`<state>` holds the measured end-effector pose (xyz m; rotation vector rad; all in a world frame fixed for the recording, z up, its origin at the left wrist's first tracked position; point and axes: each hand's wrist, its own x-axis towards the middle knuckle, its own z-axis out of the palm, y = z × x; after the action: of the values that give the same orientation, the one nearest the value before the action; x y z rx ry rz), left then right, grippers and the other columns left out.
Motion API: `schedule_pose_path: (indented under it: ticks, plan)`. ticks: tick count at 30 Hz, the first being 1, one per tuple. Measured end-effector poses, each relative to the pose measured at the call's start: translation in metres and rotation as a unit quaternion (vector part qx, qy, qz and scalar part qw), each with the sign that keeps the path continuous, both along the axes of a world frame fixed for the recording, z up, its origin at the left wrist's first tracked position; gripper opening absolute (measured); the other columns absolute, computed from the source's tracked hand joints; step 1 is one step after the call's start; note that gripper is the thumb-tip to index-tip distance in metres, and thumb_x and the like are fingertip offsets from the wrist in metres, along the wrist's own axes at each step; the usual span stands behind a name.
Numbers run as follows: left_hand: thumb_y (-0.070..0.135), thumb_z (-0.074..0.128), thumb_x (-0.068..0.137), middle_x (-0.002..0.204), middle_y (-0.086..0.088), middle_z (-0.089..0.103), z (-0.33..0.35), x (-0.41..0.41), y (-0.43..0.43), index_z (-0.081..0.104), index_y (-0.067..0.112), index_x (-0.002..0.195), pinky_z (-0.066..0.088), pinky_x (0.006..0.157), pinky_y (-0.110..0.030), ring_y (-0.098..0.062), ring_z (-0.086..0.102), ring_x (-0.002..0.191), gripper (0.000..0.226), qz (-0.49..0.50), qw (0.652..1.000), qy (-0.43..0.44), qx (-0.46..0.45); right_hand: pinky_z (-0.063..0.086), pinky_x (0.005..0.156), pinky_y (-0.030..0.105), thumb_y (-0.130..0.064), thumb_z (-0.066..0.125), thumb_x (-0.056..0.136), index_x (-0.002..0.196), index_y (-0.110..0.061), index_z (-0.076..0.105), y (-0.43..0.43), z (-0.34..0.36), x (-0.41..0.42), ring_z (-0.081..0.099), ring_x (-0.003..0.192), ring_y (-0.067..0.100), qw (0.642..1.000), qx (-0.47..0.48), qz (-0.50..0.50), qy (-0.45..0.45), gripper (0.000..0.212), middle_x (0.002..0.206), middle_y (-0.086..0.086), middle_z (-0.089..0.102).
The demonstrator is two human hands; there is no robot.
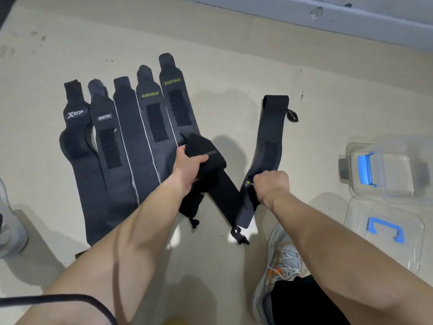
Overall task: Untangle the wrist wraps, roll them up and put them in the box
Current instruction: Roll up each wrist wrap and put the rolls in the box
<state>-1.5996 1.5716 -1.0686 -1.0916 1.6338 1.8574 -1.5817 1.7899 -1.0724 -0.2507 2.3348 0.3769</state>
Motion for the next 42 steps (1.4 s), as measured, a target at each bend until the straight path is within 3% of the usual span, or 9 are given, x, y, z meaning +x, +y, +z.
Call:
schedule_pose_path:
  ticks: [5,11,16,21,28,35,37,40,42]
  plan:
    - [0.013,0.073,0.09,0.125,-0.002,0.066,-0.006,-0.003,-0.002,0.045,0.029,0.137,0.062,0.088,-0.049,-0.027,0.07,0.108,0.057,0.005,1.0,0.005,0.004,0.042,0.094,0.04,-0.022,0.061,0.093,0.144,-0.027,0.038,0.0,-0.021,-0.014,0.04,0.128,0.03,0.942,-0.034,0.332,-0.011,0.057,0.144,0.011,0.036]
    - [0.012,0.073,0.09,0.123,-0.002,0.066,-0.006,-0.004,-0.004,0.046,0.03,0.134,0.061,0.091,-0.051,-0.027,0.069,0.108,0.054,0.009,1.0,0.001,0.009,0.032,0.106,0.043,-0.018,0.05,0.099,0.138,-0.021,0.051,0.005,-0.024,-0.016,0.043,0.129,0.03,0.884,0.017,0.468,-0.005,0.039,0.135,0.007,0.055]
    - [0.015,0.074,0.088,0.122,0.003,0.067,0.014,-0.006,-0.006,0.048,0.031,0.134,0.059,0.095,-0.053,-0.025,0.067,0.111,0.056,-0.001,1.0,0.017,-0.005,0.043,0.08,0.027,-0.022,0.075,0.087,0.086,-0.033,0.063,0.014,0.042,-0.037,0.06,0.094,0.021,0.959,-0.105,0.122,-0.232,0.016,0.087,-0.016,0.064]
    - [0.023,0.075,0.082,0.12,0.004,0.067,0.056,-0.008,-0.004,0.05,0.033,0.132,0.058,0.095,-0.049,-0.024,0.065,0.111,0.056,-0.018,0.999,0.046,-0.003,0.053,0.064,0.025,-0.014,0.078,0.087,0.074,-0.025,0.071,0.01,0.137,-0.046,0.069,0.07,0.013,0.837,-0.351,-0.147,-0.394,0.019,0.074,-0.006,0.072]
    - [0.008,0.068,0.091,0.117,-0.001,0.076,0.146,0.008,-0.005,0.065,0.019,0.127,0.062,0.076,-0.035,-0.022,0.075,0.103,0.038,-0.095,0.984,0.143,0.055,0.057,0.086,0.036,0.004,0.06,0.097,0.113,-0.006,0.068,-0.024,0.208,-0.036,0.071,0.089,0.026,0.648,-0.657,-0.358,-0.143,0.021,0.098,0.012,0.075]
    - [0.02,0.053,0.106,0.119,-0.003,0.077,0.229,0.037,-0.012,0.067,0.026,0.13,0.058,0.098,-0.045,-0.025,0.074,0.108,0.029,-0.149,0.963,0.214,0.059,0.057,0.063,0.027,0.004,0.074,0.087,0.095,-0.005,0.071,-0.052,0.252,-0.008,0.07,0.068,0.014,0.654,-0.651,-0.38,0.06,0.013,0.069,-0.008,0.073]
    - [0.019,0.051,0.106,0.109,0.0,0.079,0.246,0.043,-0.013,0.068,0.024,0.129,0.06,0.091,-0.042,-0.019,0.077,0.094,0.029,-0.16,0.956,0.238,0.056,0.048,0.054,0.02,-0.001,0.079,0.085,0.086,-0.008,0.068,-0.055,0.267,-0.003,0.059,0.051,0.004,0.677,-0.632,-0.363,0.098,0.013,0.051,-0.017,0.059]
    - [0.013,0.046,0.107,0.075,0.012,0.074,0.274,0.054,-0.013,0.066,0.017,0.13,0.054,0.065,-0.023,-0.003,0.065,0.055,0.031,-0.174,0.949,0.257,0.058,0.05,0.055,0.035,-0.018,0.089,0.075,0.069,-0.015,0.055,-0.055,0.292,0.002,0.051,0.058,0.016,0.708,-0.598,-0.345,0.148,0.034,0.057,-0.008,0.05]
    - [0.017,0.045,0.108,0.088,0.005,0.078,0.287,0.057,-0.013,0.067,0.018,0.131,0.059,0.074,-0.032,-0.012,0.073,0.068,0.033,-0.166,0.95,0.255,0.068,0.058,0.052,0.04,-0.024,0.091,0.074,0.064,-0.017,0.045,-0.054,0.308,0.005,0.055,0.064,0.021,0.718,-0.584,-0.342,0.162,0.047,0.066,0.001,0.051]
